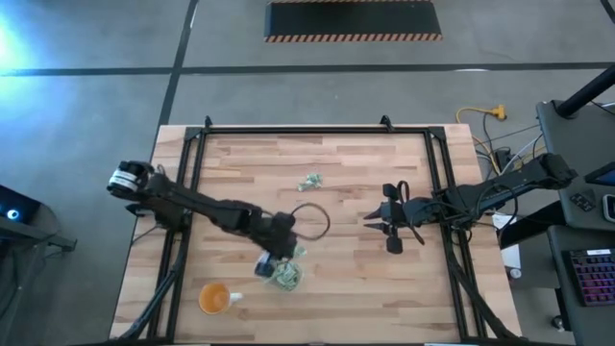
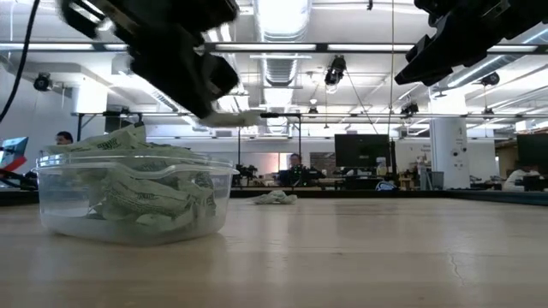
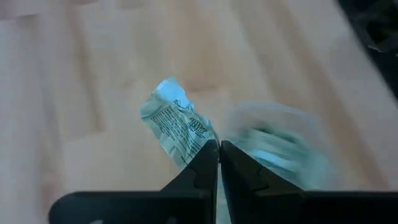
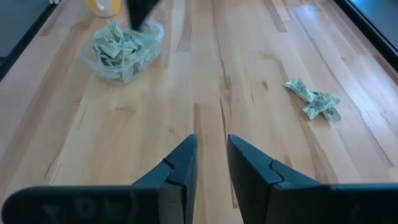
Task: Pick and place Stevia / Truvia into bins
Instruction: Put the stevia packet into the transparent container
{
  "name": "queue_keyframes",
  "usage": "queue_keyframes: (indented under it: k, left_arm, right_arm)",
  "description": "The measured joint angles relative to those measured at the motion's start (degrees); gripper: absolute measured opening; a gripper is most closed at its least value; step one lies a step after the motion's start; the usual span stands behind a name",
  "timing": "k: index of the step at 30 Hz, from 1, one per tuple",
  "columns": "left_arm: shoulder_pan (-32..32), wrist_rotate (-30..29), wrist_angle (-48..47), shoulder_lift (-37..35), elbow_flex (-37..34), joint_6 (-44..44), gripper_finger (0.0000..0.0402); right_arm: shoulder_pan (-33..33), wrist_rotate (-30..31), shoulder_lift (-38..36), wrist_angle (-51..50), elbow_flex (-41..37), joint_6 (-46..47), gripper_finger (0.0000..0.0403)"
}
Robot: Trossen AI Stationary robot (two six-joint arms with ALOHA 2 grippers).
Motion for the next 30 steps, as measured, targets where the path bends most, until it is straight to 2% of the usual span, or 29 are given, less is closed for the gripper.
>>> queue_keyframes:
  k: [9, 16, 22, 25, 30]
  left_arm:
    - [-8.1, 1.5, -5.3, -0.8, 0.0, -0.1, 0.0]
    - [-9.0, 1.4, -5.6, -0.8, -0.2, -1.8, 0.0]
    - [-9.0, -0.6, -4.5, -0.8, -3.7, -3.2, 0.0001]
    - [-8.7, -1.7, -4.4, -0.7, -4.5, -3.2, 0.0016]
    - [-8.7, -3.6, -3.7, -0.7, -4.3, -3.2, 0.0063]
  right_arm:
    - [0.0, 0.0, 0.0, 0.1, -0.2, 0.0, 0.0077]
    - [0.0, 0.0, 0.0, 0.5, -0.3, 0.0, 0.0077]
    - [0.0, 0.0, 0.0, 0.5, -0.3, 0.0, 0.0077]
    - [0.0, 0.0, 0.0, 0.6, -0.3, 0.0, 0.0077]
    - [0.0, -0.2, 0.0, 0.7, -0.3, 0.0, 0.0077]
